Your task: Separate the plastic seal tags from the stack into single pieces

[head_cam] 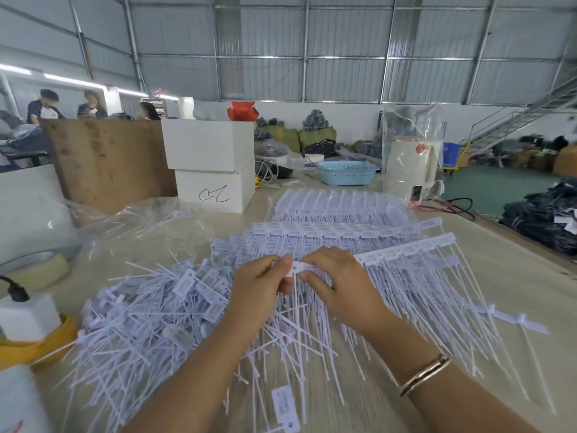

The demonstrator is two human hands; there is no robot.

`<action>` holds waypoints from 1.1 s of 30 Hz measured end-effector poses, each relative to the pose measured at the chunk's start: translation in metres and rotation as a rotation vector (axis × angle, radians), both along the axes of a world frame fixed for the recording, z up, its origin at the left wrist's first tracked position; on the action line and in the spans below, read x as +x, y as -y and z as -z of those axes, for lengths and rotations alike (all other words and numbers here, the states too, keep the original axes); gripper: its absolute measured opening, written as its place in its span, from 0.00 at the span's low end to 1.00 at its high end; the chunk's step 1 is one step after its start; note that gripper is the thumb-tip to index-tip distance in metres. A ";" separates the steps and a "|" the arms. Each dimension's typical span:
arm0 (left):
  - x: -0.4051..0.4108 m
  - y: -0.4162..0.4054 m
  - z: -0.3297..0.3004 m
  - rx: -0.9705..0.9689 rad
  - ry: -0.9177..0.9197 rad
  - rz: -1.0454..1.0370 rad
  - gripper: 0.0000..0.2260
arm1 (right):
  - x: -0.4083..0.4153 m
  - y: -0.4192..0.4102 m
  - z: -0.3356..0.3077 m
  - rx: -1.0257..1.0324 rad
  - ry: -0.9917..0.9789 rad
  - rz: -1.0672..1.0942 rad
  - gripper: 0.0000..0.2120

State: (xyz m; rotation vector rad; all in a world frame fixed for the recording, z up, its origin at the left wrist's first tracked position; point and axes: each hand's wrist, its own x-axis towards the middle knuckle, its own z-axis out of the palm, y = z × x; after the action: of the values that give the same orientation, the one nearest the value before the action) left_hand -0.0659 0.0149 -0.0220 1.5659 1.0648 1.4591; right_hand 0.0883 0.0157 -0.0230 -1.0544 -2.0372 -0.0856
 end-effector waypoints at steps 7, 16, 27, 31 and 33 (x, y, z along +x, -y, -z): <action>0.004 0.002 -0.002 -0.124 0.141 0.020 0.17 | -0.005 0.004 -0.004 0.084 0.005 0.044 0.05; 0.009 0.007 -0.006 -0.058 0.171 -0.008 0.25 | -0.010 0.008 -0.010 0.230 0.033 0.128 0.11; -0.034 -0.013 -0.011 0.047 -0.075 -0.287 0.12 | 0.009 -0.001 -0.007 0.061 -0.092 0.023 0.10; -0.040 -0.019 -0.001 0.284 -0.476 -0.489 0.06 | 0.007 -0.002 -0.009 -0.118 -0.134 -0.053 0.17; -0.043 -0.022 0.001 0.254 -0.751 -0.565 0.10 | 0.008 -0.004 -0.009 -0.214 -0.155 -0.105 0.20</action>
State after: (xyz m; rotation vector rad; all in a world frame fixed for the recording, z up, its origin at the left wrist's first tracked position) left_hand -0.1090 0.0371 -0.0234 2.1994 1.9355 1.4067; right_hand 0.0967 0.0195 -0.0137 -1.0467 -1.9867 0.2663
